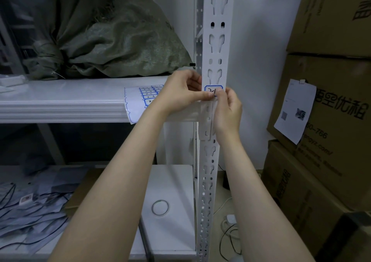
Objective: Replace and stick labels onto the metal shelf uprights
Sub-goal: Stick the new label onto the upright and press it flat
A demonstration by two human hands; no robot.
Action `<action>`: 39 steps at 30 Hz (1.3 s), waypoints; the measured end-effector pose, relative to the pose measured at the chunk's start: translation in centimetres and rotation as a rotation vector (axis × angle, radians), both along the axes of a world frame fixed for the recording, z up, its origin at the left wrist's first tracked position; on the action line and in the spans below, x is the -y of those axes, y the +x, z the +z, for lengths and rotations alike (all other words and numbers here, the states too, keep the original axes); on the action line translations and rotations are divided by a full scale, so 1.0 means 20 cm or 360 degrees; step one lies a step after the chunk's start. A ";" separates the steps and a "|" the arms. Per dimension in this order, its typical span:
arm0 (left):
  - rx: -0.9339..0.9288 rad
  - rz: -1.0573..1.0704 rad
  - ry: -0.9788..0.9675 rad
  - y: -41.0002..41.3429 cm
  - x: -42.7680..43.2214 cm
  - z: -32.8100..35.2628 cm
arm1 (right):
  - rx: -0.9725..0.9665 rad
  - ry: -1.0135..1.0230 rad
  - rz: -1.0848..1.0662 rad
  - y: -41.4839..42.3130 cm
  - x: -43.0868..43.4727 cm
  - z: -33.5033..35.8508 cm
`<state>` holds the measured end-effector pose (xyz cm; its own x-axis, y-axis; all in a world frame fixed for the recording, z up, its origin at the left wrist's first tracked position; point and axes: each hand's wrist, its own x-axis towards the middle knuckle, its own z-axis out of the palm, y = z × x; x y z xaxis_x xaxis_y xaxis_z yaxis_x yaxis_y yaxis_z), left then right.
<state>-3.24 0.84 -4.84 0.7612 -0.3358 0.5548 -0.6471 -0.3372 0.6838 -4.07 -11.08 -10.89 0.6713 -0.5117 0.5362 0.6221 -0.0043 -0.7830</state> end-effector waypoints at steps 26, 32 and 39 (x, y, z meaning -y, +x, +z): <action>-0.0139 -0.0044 -0.0124 0.01 0.00 0.01 | 0.0022 -0.0083 0.0097 -0.01 0.01 -0.01; -0.0161 -0.0045 -0.0132 0.01 0.01 0.01 | 0.0024 -0.0045 0.0172 0.00 0.03 -0.02; -0.0139 -0.0030 -0.0070 -0.01 0.00 0.01 | 0.0052 -0.0002 0.0224 0.00 0.03 -0.02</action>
